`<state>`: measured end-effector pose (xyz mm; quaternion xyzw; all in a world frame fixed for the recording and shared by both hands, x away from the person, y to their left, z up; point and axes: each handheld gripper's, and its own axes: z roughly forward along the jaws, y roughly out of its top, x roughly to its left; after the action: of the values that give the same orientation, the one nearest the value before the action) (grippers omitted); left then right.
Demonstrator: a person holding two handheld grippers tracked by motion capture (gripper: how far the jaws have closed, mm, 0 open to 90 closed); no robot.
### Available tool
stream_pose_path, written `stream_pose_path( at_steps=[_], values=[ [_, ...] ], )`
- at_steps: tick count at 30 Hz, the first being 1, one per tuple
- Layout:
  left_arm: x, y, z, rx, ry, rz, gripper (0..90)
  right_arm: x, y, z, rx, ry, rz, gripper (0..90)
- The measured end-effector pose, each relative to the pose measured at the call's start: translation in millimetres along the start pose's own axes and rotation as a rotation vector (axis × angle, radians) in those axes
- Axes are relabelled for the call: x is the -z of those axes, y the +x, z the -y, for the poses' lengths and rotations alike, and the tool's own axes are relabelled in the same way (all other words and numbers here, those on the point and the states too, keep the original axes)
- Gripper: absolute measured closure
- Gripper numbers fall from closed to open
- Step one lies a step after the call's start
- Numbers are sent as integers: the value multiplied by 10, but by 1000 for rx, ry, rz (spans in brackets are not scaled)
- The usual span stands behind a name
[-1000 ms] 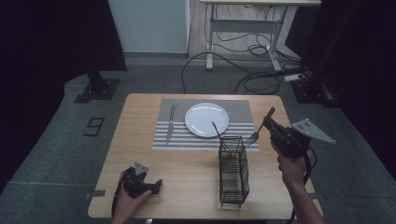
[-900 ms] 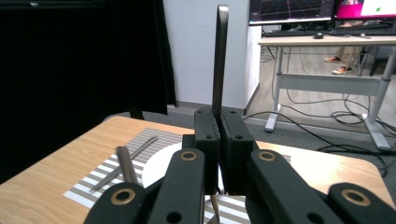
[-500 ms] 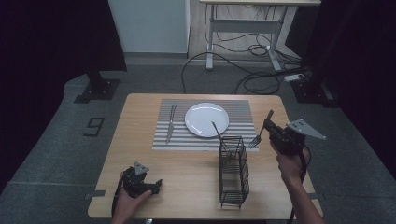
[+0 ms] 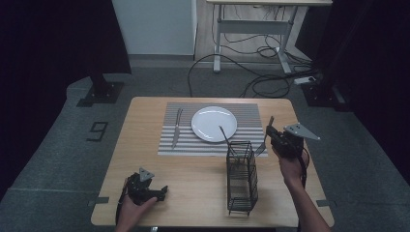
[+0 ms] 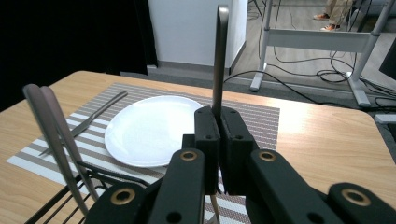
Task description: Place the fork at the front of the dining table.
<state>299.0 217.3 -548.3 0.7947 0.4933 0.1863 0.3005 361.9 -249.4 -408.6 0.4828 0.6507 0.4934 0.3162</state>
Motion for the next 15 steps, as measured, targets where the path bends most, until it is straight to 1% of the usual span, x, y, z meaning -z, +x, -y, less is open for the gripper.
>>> stream_pose_path(
  at_steps=[7, 8, 9, 13, 15],
  values=[
    [0, 0, 0, -1, 0, 0, 0, -184, 6, 22, 19, 45, 18, 864],
    [0, 0, 0, -1, 0, 0, 0, -184, 6, 22, 19, 45, 18, 864],
    [0, 0, 0, 0, 0, 0, 0, -246, 0, 42, 24, 61, 28, 864],
    [0, 0, 0, 0, 0, 0, 0, -372, -18, 96, 30, 91, 44, 864],
    [0, 0, 1, 0, 0, -1, 0, -401, -23, 109, 30, 97, 48, 864]
  ],
)
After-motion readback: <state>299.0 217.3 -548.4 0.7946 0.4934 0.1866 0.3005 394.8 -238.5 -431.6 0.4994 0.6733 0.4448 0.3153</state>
